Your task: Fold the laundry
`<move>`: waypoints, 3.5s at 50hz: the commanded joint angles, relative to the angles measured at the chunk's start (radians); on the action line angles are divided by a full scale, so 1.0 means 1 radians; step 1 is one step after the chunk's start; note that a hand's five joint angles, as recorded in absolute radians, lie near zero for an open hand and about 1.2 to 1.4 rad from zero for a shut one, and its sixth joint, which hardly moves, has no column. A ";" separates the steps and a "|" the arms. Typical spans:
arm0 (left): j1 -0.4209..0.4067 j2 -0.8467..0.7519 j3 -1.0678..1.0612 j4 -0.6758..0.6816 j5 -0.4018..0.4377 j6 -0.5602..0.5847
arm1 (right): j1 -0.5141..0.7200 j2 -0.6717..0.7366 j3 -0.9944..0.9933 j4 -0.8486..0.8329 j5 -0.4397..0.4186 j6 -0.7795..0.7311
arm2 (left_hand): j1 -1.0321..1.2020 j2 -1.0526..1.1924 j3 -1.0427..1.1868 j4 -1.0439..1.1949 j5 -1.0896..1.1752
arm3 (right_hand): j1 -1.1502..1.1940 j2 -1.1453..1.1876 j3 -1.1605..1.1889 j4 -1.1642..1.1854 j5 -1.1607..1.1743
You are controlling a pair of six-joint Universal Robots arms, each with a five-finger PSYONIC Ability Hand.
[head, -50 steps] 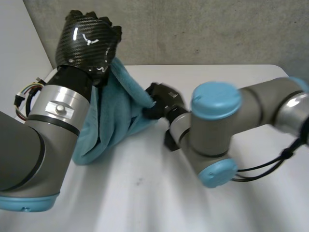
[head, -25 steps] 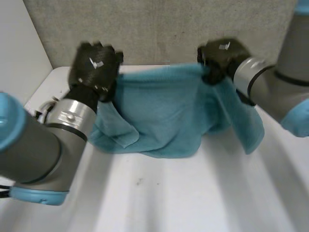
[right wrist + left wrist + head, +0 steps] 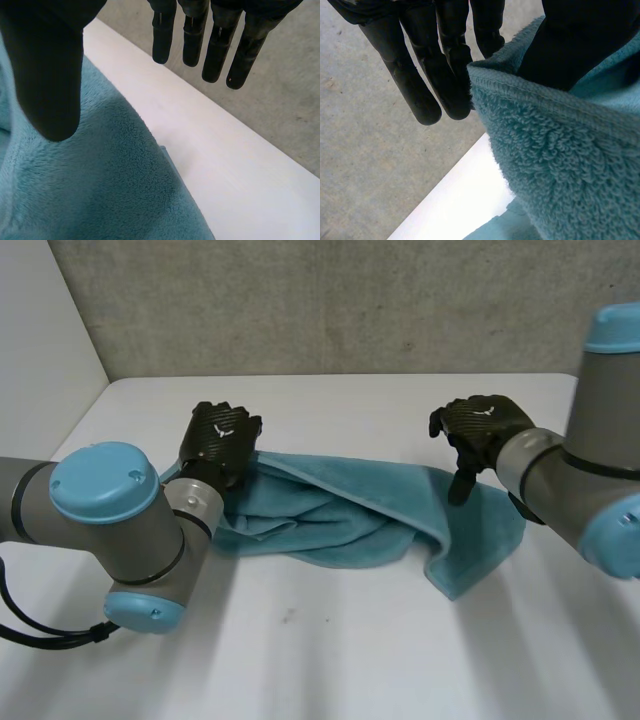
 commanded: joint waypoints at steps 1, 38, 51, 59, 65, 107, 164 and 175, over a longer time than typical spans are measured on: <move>0.014 -0.044 0.024 0.000 0.000 0.000 | 0.000 -0.226 0.321 -0.137 -0.001 0.008 | 0.260 0.196 0.203 0.201 0.248 | 0.086 0.031 0.040 0.053 0.054; 0.018 -0.042 0.010 0.000 -0.003 -0.003 | -0.032 0.011 0.583 -0.485 -0.009 0.183 | 0.260 0.196 0.203 0.201 0.248 | 0.353 0.299 0.308 0.321 0.321; 0.018 -0.037 0.007 -0.001 -0.005 -0.003 | -0.035 0.078 0.563 -0.534 -0.015 0.164 | 0.260 0.196 0.203 0.201 0.248 | 0.462 0.407 0.416 0.429 0.430; 0.018 -0.037 0.006 -0.001 -0.005 -0.003 | -0.036 0.106 0.540 -0.532 -0.012 0.146 | 0.260 0.196 0.203 0.201 0.248 | 0.447 0.393 0.402 0.414 0.415; 0.018 -0.037 0.006 0.000 -0.005 -0.003 | -0.035 0.111 0.535 -0.534 -0.011 0.141 | 0.260 0.196 0.203 0.201 0.248 | 0.462 0.407 0.416 0.429 0.430; 0.018 -0.037 -0.010 0.000 -0.003 -0.005 | -0.152 0.034 0.464 -0.545 -0.018 0.094 | 0.260 0.196 0.203 0.201 0.248 | 1.054 0.999 1.008 1.021 1.022; 0.052 -0.010 -0.056 -0.018 -0.040 0.012 | -0.282 0.012 0.309 -0.328 -0.136 -0.205 | 0.260 0.196 0.203 0.201 0.248 | 1.054 0.999 1.008 1.021 1.022; 0.072 -0.087 0.336 0.014 0.050 0.070 | -0.230 0.143 -0.163 -0.345 -0.103 -0.192 | 0.260 0.196 0.203 0.201 0.248 | 1.054 0.999 1.008 1.021 1.022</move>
